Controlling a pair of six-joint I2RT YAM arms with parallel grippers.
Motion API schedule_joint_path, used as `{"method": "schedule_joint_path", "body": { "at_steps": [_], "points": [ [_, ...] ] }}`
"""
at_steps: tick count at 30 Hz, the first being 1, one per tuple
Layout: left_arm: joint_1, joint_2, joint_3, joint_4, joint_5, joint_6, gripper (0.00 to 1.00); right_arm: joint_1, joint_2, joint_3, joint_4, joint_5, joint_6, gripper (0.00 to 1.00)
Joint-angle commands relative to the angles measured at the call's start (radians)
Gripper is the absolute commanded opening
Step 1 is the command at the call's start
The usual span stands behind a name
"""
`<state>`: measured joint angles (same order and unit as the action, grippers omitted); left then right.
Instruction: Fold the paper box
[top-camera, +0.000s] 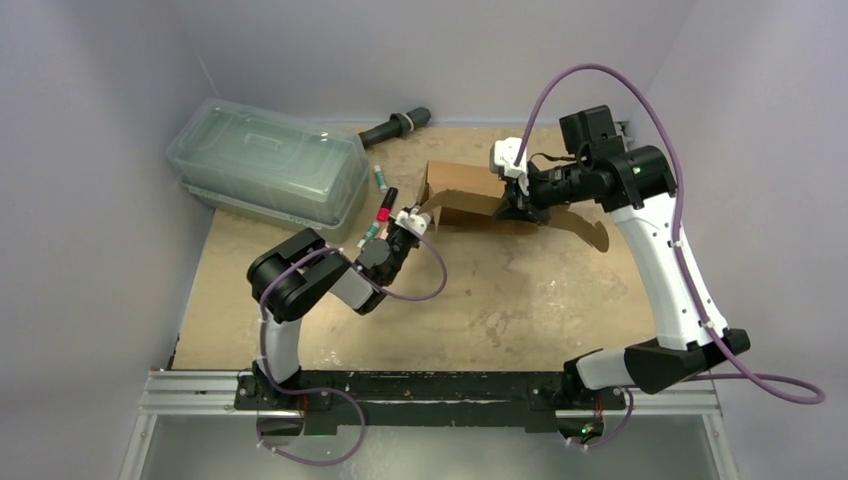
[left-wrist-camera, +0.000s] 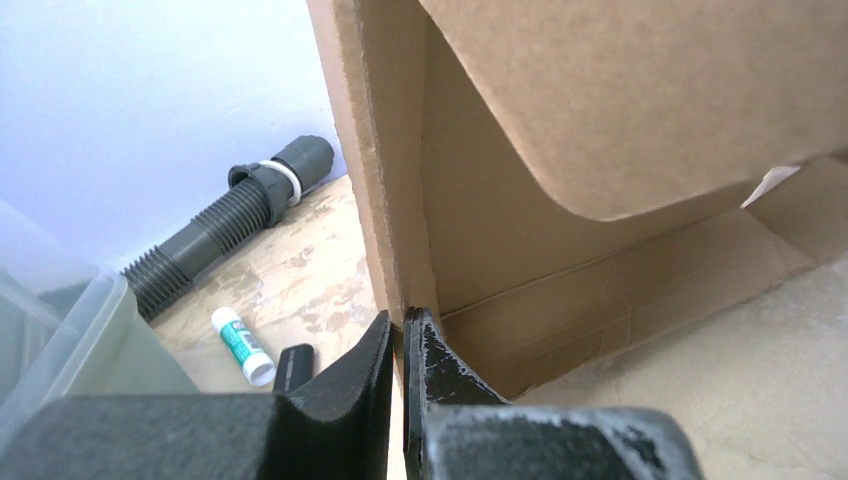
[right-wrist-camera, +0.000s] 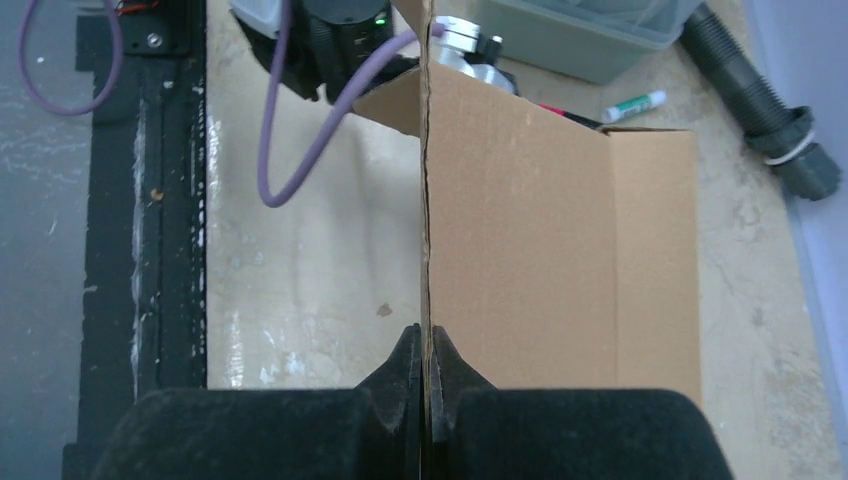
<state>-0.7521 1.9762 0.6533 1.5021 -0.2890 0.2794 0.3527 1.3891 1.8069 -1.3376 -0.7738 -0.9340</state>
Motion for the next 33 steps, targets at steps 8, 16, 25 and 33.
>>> {"method": "schedule_joint_path", "body": {
  "at_steps": [8,16,25,33],
  "points": [
    [-0.021,-0.499,0.016,-0.561,0.089,-0.537,0.0,0.006,0.024,0.248,0.137,0.077,0.206,0.0],
    [-0.022,-0.6,0.193,-1.192,0.204,-0.778,0.0,0.014,0.148,0.309,0.21,0.153,0.307,0.0],
    [-0.021,-0.539,0.186,-1.408,0.15,-0.833,0.0,0.022,0.165,0.009,0.347,0.136,0.317,0.0],
    [-0.025,-0.418,0.195,-1.433,0.14,-0.821,0.0,0.028,0.109,-0.191,0.459,0.092,0.352,0.0]
  ]
}}
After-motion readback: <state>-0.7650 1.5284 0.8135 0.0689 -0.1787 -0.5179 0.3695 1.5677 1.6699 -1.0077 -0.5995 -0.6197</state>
